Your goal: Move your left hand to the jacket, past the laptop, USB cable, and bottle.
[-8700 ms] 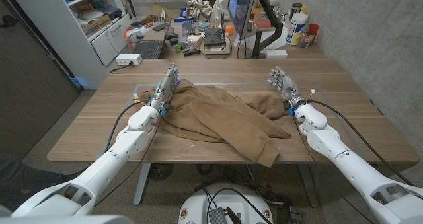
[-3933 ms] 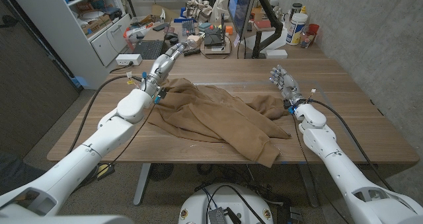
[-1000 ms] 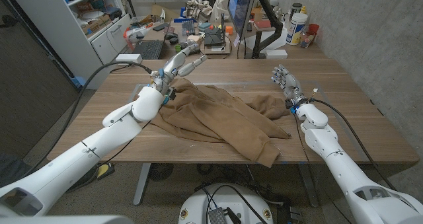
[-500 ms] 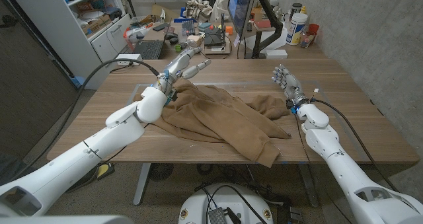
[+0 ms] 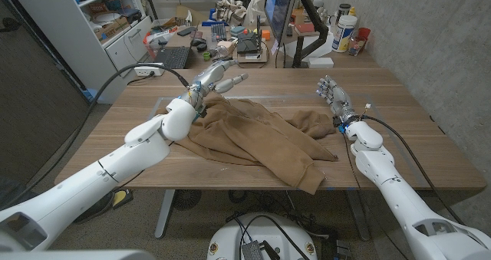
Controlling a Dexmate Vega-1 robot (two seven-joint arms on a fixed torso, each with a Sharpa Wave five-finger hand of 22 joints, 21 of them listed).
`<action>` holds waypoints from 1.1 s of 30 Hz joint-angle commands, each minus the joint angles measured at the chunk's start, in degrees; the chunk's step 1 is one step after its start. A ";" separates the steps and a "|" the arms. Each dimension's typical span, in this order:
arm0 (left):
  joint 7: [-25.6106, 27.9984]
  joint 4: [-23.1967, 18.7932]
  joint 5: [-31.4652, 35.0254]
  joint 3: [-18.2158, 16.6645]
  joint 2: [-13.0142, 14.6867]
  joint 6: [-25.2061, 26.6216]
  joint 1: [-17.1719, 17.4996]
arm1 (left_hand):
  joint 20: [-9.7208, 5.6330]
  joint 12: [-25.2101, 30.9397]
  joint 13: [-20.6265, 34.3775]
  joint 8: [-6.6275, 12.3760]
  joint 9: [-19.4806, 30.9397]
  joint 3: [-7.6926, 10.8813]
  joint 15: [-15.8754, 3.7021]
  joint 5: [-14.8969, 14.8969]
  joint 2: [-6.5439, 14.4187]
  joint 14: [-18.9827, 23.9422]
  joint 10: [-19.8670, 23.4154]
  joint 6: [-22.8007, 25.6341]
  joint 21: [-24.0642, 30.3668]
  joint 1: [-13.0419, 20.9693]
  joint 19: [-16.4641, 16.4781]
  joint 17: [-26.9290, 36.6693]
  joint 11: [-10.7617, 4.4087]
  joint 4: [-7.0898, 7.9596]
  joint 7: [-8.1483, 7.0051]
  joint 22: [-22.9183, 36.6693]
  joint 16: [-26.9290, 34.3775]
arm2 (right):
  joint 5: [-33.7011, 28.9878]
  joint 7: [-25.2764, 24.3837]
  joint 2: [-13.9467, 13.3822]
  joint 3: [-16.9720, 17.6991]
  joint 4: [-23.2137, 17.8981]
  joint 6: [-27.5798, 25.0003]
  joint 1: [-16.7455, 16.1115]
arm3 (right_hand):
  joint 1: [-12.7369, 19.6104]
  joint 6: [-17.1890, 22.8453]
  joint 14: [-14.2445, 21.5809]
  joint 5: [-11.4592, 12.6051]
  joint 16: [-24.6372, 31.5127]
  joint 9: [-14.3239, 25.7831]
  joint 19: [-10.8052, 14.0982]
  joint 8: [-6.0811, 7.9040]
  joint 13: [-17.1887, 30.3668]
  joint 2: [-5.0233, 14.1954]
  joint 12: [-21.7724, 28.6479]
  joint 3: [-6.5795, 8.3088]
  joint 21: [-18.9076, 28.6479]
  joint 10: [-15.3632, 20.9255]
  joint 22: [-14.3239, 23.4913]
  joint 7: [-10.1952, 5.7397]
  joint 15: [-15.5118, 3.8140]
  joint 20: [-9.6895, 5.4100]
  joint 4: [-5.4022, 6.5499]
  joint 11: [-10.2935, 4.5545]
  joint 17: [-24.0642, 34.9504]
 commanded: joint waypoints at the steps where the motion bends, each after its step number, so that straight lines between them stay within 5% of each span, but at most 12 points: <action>1: -1.46 1.05 2.00 2.38 -0.34 1.93 -1.71 | 0.34 -0.35 0.18 0.23 0.12 0.01 -0.23 -0.13 -0.30 0.12 0.09 0.65 0.08 0.68 -0.10 0.25 -0.33 -0.33 -0.22 0.15 -0.19 | 0.28 -0.55 -0.22 0.09 -0.65 0.27 -0.35 | -0.15 0.34 0.49 0.41 -0.15 0.11 0.49 0.14 0.14 0.49 -0.09 -0.05 -0.11 0.50 0.35 -0.18 -0.19 -0.21 -0.32 0.19 0.28; 33: -4.05 3.35 7.49 6.80 -1.00 4.24 -4.18 | 0.78 -0.62 0.18 -0.16 0.12 -0.20 -0.38 -0.45 -0.20 0.07 0.42 0.97 0.01 0.83 -0.44 0.24 -0.76 -0.34 -0.41 0.18 -0.53 | -0.22 -0.37 0.46 -0.46 1.02 0.37 1.32 | -0.22 0.37 0.58 0.41 -0.16 0.11 0.65 0.14 0.15 0.57 -0.12 -0.06 -0.62 0.63 0.37 -0.23 -0.18 -0.13 -0.44 0.07 0.27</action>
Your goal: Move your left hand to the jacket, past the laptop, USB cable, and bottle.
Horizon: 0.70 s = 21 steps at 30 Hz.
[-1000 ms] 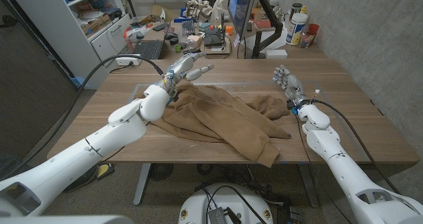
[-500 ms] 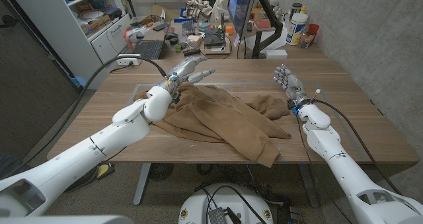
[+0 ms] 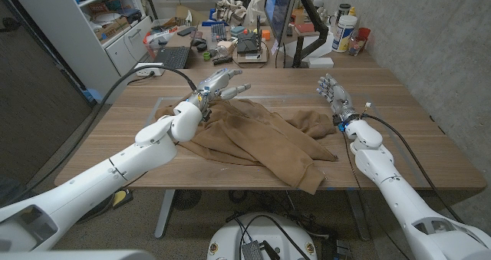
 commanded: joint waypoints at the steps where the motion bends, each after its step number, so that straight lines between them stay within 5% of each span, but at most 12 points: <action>1: -1.10 0.68 1.87 1.42 -0.13 0.87 -0.65 | 0.59 -0.27 0.18 -0.17 0.13 0.02 -0.21 -0.04 0.10 0.28 0.28 0.70 0.01 0.55 -0.23 0.25 -0.30 -0.12 -0.13 0.19 -0.25 | -0.29 0.06 0.35 -0.09 0.51 0.02 0.54 | 0.02 0.36 0.59 0.41 -0.16 0.11 0.44 0.14 0.15 0.34 -0.12 0.11 -0.24 0.62 0.08 -0.22 -0.17 0.08 -0.28 0.06 0.27; 21: -2.97 1.40 3.75 3.16 -0.43 1.75 -1.07 | 0.82 -0.43 0.19 -0.26 0.13 -0.09 -0.23 -0.15 0.13 0.47 0.39 1.07 0.02 0.67 -0.29 0.25 -0.63 -0.15 -0.37 0.20 -0.31 | -0.54 0.30 0.95 -0.20 1.55 0.21 1.17 | 0.00 0.57 0.94 0.41 -0.11 0.12 0.77 0.20 0.15 0.35 0.00 0.10 -0.54 1.10 0.09 -0.28 -0.46 -0.26 -0.40 -0.17 0.24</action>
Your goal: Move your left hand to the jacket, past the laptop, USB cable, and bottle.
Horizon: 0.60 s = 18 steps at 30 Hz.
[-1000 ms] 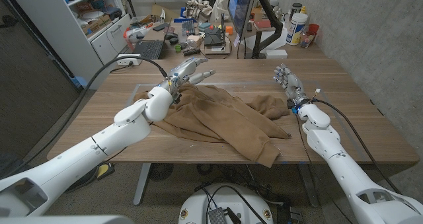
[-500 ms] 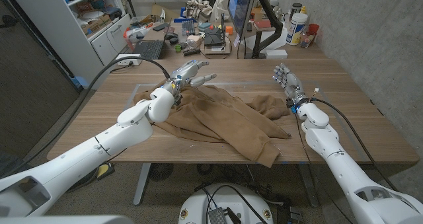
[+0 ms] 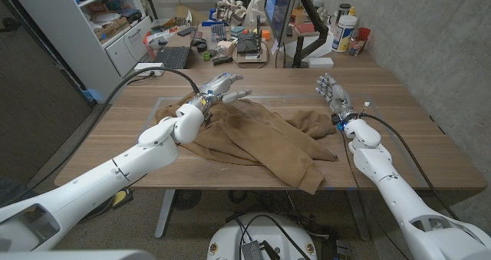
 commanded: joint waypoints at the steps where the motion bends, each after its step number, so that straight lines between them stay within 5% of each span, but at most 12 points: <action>1: -0.97 0.58 1.37 1.14 -0.27 0.63 -0.22 | 0.54 -0.09 0.20 -0.28 0.14 -0.09 -0.25 -0.18 0.13 0.46 0.08 0.54 0.02 0.67 0.02 0.25 -0.30 -0.16 -0.25 0.20 -0.32 | -0.17 0.22 0.33 -0.08 0.56 0.06 0.39 | 0.52 0.29 0.55 0.41 -0.10 0.12 0.45 0.21 0.15 -0.17 -0.01 0.26 -0.17 0.26 0.10 0.11 -0.06 -0.55 -0.25 0.05 0.24; 18: -1.67 1.96 1.49 2.23 -0.75 0.81 0.09 | 0.72 -0.19 0.21 -0.44 0.15 -0.17 -0.28 -0.27 0.19 0.51 0.22 0.64 0.05 0.77 0.01 0.25 -0.28 -0.17 -0.33 0.22 -0.40 | -0.12 0.16 0.15 0.13 -0.29 0.01 0.09 | 0.48 0.32 0.64 0.41 -0.13 0.12 0.58 0.19 0.15 -0.12 -0.04 0.26 -0.49 0.36 0.11 0.02 0.01 -0.53 -0.32 0.04 0.24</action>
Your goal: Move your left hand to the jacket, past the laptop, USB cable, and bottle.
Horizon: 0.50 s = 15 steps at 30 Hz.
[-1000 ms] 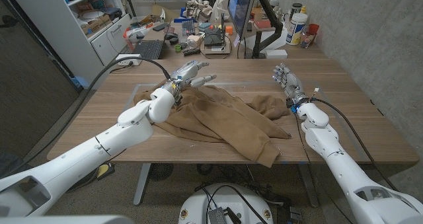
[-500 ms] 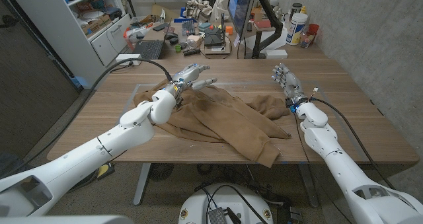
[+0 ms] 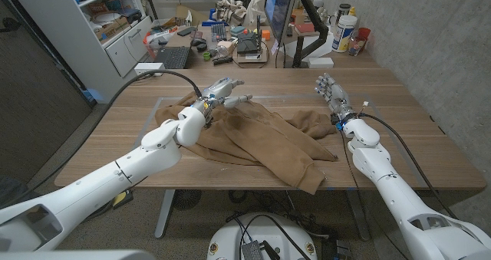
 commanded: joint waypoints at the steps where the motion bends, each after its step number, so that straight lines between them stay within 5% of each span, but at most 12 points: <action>1: -0.80 1.12 0.28 1.05 -0.46 0.18 -0.02 | 0.39 -0.20 0.21 0.00 0.15 -0.18 -0.30 -0.04 0.19 0.48 0.22 0.45 0.05 0.77 -0.32 0.25 -0.30 -0.18 -0.10 0.22 -0.39 | 0.01 -0.07 -0.19 0.20 -0.71 -0.08 -0.25 | 0.47 0.31 0.63 0.41 -0.14 0.12 0.58 0.19 0.15 -0.12 -0.05 0.26 -0.07 0.34 0.12 0.02 0.04 -0.53 -0.32 0.04 0.24; 15: -1.58 3.12 0.29 2.65 -1.68 0.25 -0.63 | 0.45 -0.34 0.22 -0.11 0.16 -0.27 -0.29 -0.12 0.25 0.53 0.23 0.67 0.06 0.86 -0.38 0.26 -0.30 -0.19 -0.05 0.22 -0.45 | 0.40 0.11 -0.64 0.53 -0.75 0.01 -0.37 | 0.41 0.34 0.64 0.41 -0.16 0.12 0.66 0.19 0.15 -0.09 -0.08 0.24 -0.29 0.35 0.12 0.02 0.03 -0.50 -0.35 0.08 0.25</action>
